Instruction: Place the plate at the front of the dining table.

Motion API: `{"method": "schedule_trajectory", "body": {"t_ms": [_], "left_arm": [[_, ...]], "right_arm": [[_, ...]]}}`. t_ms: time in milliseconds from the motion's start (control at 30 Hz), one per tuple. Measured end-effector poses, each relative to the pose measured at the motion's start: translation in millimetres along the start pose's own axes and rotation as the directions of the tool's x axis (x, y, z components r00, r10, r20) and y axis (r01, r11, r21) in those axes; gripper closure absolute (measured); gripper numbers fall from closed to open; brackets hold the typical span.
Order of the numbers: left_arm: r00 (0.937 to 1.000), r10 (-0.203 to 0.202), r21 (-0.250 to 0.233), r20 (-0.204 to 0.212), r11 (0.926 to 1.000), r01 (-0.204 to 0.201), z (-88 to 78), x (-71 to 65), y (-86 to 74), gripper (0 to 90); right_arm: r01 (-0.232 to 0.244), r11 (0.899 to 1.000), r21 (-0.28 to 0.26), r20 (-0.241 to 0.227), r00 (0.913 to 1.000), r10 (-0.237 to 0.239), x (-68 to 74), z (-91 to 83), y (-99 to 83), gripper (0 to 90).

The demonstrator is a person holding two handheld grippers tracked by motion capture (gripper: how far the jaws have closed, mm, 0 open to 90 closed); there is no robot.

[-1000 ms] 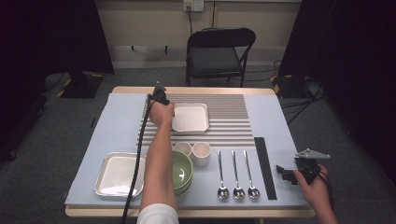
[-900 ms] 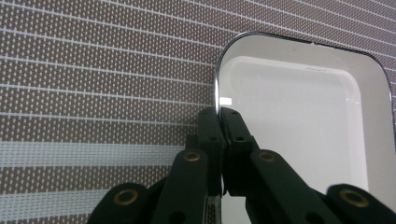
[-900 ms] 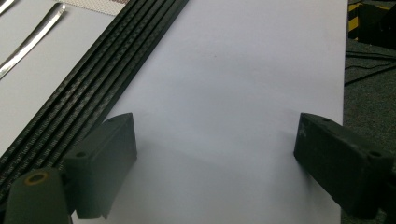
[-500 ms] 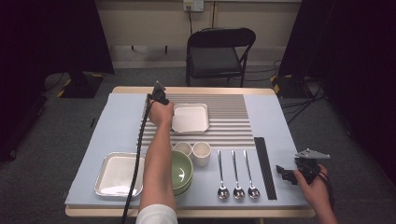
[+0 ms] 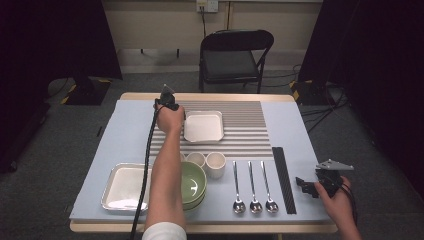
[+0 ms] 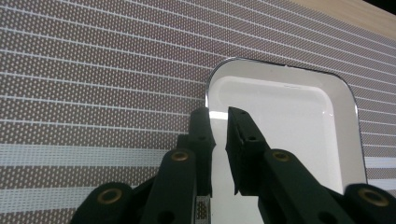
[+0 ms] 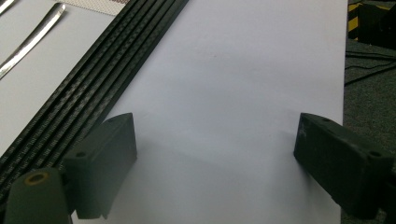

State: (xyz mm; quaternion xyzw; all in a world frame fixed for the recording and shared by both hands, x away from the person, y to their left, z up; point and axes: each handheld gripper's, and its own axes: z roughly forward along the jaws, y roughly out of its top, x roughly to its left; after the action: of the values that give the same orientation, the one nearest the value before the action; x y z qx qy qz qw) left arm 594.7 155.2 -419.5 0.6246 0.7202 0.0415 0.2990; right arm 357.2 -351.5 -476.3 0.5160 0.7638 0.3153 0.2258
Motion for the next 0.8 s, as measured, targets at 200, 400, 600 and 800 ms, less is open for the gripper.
{"method": "schedule_trajectory", "body": {"t_ms": [200,400,600,800], "left_arm": [[0.9999,0.010,-0.010,0.004,0.9999,-0.010,-9.6,2.0,0.1,77.6],[1.0000,-0.005,-0.025,0.006,0.9997,0.005,-15.8,8.2,-2.9,75.7],[1.0000,-0.003,-0.041,0.004,0.9992,0.004,-19.3,15.7,-6.2,72.6],[0.9998,0.005,-0.056,0.018,0.9984,-0.004,-23.3,20.1,-7.6,66.0]], "right_arm": [[0.000,1.000,0.000,0.002,1.0000,0.000,0.1,-0.1,-0.1,11.8],[-0.001,1.000,0.000,0.002,1.0000,0.001,0.0,-0.1,0.0,11.8],[0.002,1.000,0.000,0.002,1.0000,-0.002,0.0,-0.2,-0.1,11.8],[0.002,1.000,0.001,0.001,1.0000,-0.002,-0.1,-0.1,-0.1,11.8]]}}
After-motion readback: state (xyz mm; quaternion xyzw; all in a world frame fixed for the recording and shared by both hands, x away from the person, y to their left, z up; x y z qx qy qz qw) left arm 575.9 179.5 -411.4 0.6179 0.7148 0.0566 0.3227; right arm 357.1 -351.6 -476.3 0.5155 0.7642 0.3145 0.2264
